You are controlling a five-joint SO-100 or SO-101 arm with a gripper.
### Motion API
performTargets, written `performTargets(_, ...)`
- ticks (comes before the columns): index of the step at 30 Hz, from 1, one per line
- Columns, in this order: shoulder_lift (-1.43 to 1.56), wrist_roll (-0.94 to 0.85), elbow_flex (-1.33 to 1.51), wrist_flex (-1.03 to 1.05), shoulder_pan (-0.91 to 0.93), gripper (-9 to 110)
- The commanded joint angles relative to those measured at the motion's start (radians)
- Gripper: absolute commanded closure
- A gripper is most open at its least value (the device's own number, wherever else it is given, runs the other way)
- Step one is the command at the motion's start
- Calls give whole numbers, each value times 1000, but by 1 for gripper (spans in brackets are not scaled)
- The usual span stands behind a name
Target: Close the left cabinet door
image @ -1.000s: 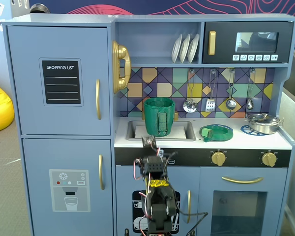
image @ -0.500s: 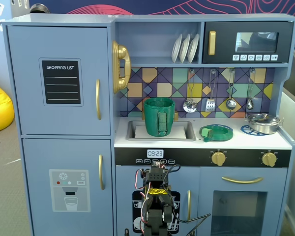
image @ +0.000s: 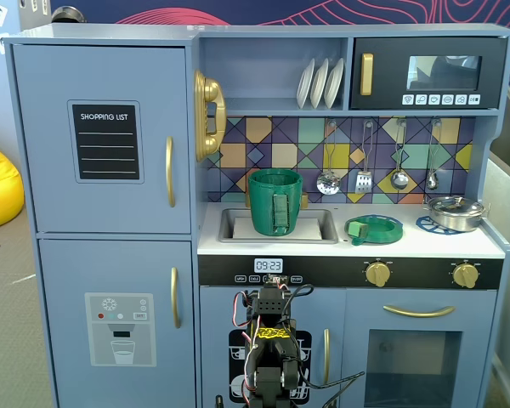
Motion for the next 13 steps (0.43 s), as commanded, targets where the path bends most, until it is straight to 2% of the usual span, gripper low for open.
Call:
performTargets(1,-3,14,15,172,-6,99)
performTargets(13,-3,14,15,173,2,99)
